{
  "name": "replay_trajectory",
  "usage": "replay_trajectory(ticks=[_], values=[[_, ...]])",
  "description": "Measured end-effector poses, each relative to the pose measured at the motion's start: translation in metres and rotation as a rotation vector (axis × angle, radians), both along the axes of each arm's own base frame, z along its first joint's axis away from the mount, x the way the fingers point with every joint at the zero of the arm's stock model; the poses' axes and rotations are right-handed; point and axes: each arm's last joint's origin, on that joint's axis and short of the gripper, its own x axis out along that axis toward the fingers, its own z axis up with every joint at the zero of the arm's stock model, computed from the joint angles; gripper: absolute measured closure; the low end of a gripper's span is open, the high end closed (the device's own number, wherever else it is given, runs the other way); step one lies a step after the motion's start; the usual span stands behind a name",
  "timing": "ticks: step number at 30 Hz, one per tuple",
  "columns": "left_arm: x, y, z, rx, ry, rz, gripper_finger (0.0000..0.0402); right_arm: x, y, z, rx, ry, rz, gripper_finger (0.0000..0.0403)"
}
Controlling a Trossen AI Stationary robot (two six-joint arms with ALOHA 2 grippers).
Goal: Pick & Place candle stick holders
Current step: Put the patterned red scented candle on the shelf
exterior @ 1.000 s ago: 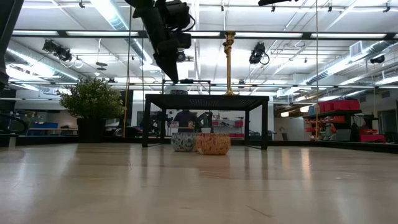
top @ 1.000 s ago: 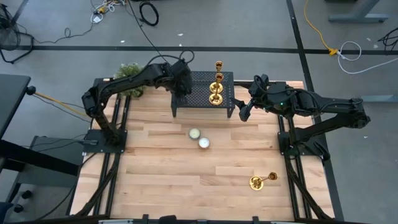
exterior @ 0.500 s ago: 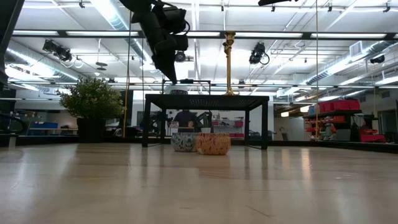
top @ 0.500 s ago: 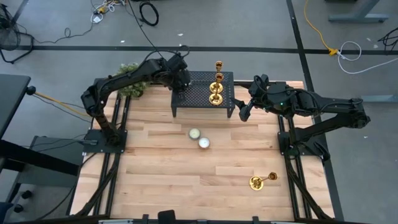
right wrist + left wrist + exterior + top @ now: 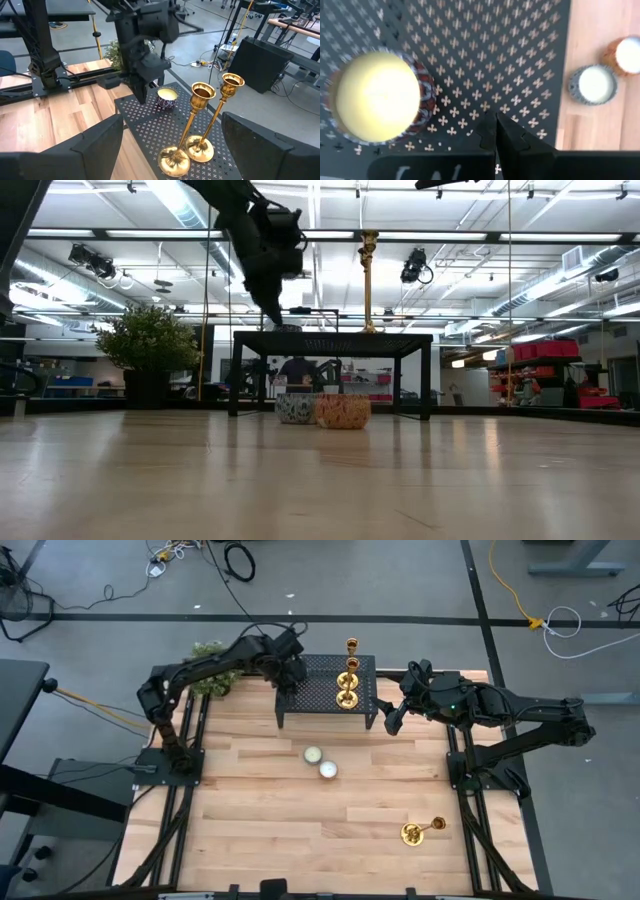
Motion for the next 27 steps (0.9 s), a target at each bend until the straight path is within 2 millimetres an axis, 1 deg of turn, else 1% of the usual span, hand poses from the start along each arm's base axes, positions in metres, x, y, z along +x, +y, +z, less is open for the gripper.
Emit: replay_trajectory(ticks=[3, 10, 20, 24, 27], values=[[0.003, 0.001, -0.002, 0.009, -0.011, -0.002, 0.0399, 0.0, 0.0, 0.0, 0.0, -0.001, 0.0, 0.0066], [0.002, 0.005, -0.002, 0.074, 0.013, 0.018, 0.04, 0.0, 0.0, 0.0, -0.005, -0.003, -0.019, 0.0066], [0.008, 0.012, 0.003, 0.169, -0.039, 0.066, 0.0401, 0.0, -0.001, 0.0, -0.009, -0.004, -0.033, 0.0066], [0.008, 0.014, 0.004, 0.215, -0.029, 0.091, 0.0401, -0.001, -0.001, 0.001, -0.018, -0.004, -0.054, 0.0066], [0.008, 0.015, 0.004, 0.219, -0.028, 0.096, 0.0401, -0.001, -0.001, 0.001, -0.019, -0.004, -0.058, 0.0066]])
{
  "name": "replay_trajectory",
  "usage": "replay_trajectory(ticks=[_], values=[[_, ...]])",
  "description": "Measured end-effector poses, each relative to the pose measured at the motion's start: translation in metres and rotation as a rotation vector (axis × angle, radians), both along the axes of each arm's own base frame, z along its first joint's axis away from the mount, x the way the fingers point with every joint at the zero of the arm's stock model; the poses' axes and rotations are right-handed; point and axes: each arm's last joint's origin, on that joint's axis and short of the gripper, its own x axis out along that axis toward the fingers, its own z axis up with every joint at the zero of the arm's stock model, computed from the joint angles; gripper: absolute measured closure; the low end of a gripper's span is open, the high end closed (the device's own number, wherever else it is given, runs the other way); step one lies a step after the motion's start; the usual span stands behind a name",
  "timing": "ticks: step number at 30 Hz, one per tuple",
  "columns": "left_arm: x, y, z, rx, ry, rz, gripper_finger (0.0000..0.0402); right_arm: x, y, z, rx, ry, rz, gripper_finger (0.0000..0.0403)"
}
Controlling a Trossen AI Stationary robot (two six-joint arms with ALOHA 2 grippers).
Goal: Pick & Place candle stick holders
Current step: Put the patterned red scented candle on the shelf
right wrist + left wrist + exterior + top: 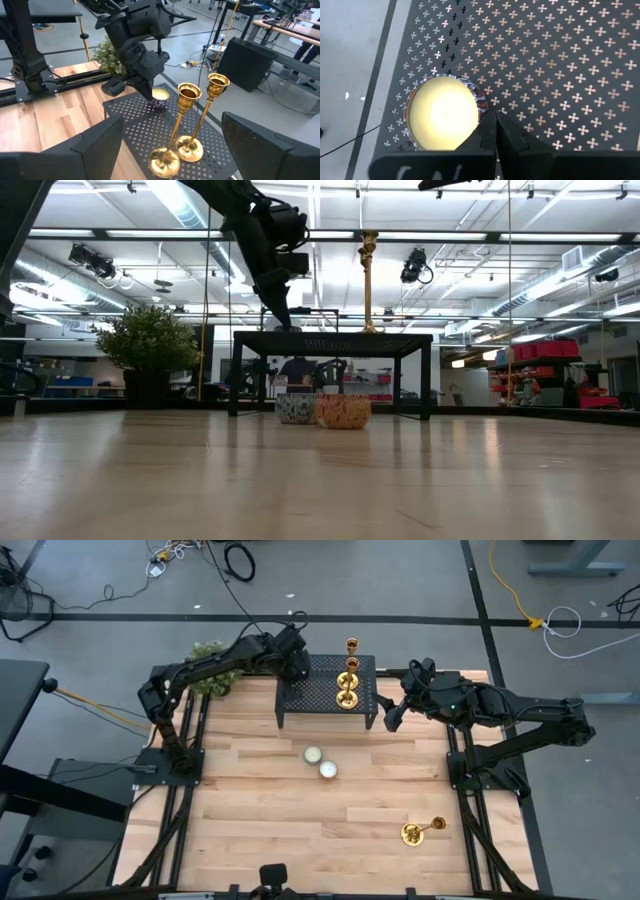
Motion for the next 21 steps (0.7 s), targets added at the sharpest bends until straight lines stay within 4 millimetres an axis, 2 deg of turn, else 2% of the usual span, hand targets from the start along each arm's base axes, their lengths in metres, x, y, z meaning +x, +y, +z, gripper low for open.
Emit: replay_trajectory(ticks=[21], values=[[0.0004, 0.0048, 0.0022, 0.058, -0.015, 0.121, 0.0401, 0.0, 0.0, 0.0, 0.0, 0.0, 0.0, 0.0066]])
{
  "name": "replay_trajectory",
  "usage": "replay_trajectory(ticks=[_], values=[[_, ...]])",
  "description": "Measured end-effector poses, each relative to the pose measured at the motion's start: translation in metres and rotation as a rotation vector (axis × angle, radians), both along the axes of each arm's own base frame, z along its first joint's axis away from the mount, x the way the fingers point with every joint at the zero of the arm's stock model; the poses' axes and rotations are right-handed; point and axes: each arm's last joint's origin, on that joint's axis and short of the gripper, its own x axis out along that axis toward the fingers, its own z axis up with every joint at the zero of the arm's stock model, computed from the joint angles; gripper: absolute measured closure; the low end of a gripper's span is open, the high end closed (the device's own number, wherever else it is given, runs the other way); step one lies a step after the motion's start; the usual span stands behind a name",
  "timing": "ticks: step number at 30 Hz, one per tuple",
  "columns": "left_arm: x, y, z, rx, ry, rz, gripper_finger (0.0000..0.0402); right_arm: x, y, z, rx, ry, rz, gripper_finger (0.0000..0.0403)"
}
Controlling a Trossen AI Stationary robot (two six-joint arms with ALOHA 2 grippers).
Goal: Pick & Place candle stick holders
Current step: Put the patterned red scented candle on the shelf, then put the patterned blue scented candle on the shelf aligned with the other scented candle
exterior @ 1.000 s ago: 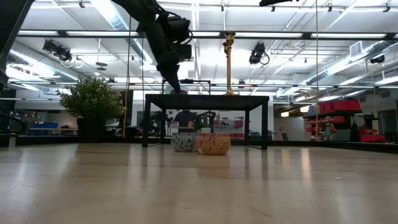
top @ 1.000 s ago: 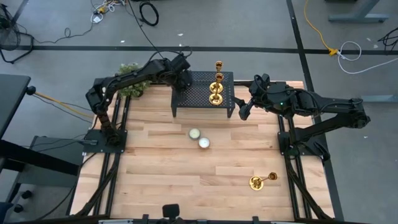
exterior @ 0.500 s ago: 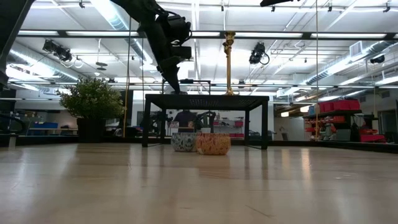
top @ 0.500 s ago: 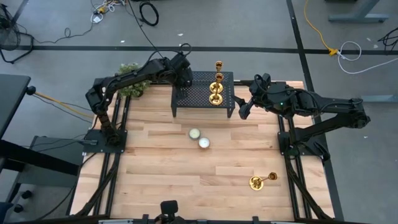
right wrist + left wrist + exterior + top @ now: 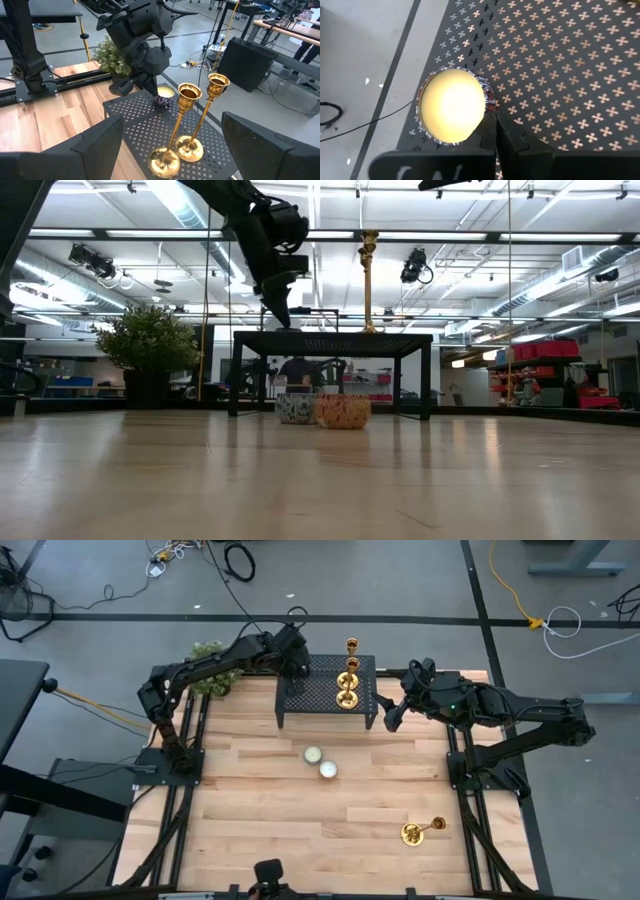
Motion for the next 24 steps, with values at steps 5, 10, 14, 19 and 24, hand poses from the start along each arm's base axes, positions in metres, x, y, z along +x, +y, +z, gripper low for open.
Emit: replay_trajectory(ticks=[5, 10, 14, 19, 24], values=[[0.0, 0.0, 0.0, 0.001, -0.002, 0.011, 0.0401, 0.0, 0.0, 0.0, 0.0, 0.0, 0.0, 0.0066], [0.001, -0.008, 0.012, -0.049, -0.083, -0.014, 0.04, 0.0, 0.0, 0.0, 0.0, 0.004, 0.001, 0.0066], [0.0, -0.019, 0.025, -0.092, -0.156, -0.078, 0.04, 0.0, 0.0, -0.001, 0.001, 0.011, 0.003, 0.0066], [0.003, -0.037, 0.036, -0.177, -0.227, -0.198, 0.04, 0.0, 0.0, -0.001, 0.003, 0.014, 0.007, 0.0066], [0.012, -0.061, 0.036, -0.254, -0.24, -0.383, 0.0401, 0.0, 0.0, -0.001, 0.003, 0.016, 0.008, 0.0066]])
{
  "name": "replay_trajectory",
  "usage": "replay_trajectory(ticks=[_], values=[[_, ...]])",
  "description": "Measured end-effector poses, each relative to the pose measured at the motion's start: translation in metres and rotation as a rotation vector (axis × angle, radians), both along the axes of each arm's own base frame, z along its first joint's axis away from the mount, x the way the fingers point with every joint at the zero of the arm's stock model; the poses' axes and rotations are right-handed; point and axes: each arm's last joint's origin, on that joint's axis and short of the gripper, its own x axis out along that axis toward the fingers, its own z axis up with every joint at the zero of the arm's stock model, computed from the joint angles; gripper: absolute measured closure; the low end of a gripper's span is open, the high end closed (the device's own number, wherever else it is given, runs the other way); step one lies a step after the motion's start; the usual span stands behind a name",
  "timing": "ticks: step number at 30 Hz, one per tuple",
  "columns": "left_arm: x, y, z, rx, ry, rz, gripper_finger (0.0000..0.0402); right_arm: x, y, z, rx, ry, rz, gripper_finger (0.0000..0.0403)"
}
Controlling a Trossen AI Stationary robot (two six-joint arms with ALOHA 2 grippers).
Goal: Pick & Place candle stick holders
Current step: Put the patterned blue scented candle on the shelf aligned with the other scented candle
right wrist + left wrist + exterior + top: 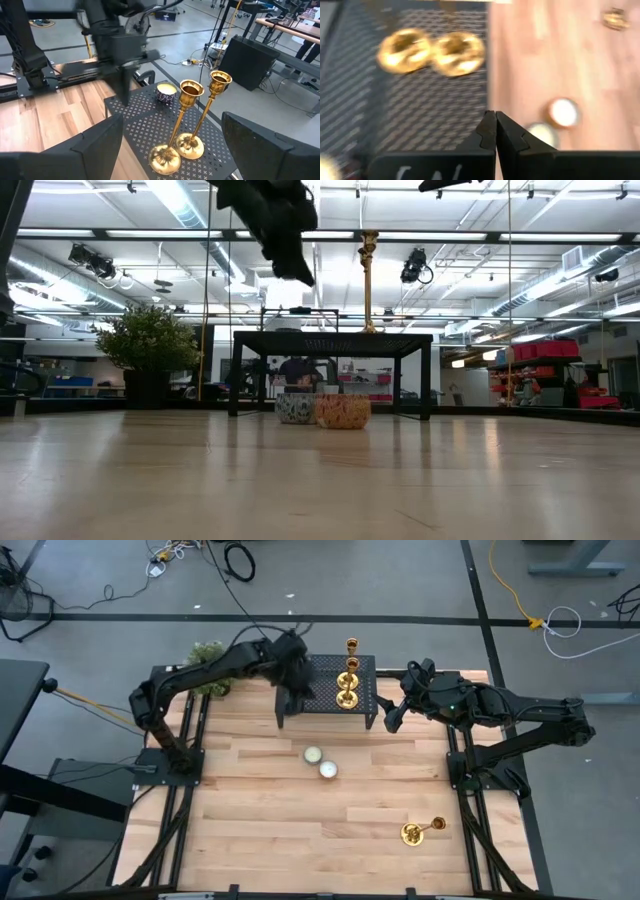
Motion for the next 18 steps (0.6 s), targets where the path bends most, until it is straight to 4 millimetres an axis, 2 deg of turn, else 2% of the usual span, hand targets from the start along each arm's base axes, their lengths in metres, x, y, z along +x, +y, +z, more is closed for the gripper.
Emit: replay_trajectory(ticks=[9, 18], values=[[0.014, -0.042, -0.006, 0.079, 0.027, -0.243, 0.04, 0.0, 0.0, 0.0, 0.0, 0.005, 0.0, 0.0066], [0.02, -0.062, -0.011, 0.046, 0.064, -0.274, 0.0399, 0.0, 0.0, 0.0, -0.003, 0.007, 0.001, 0.0066]])
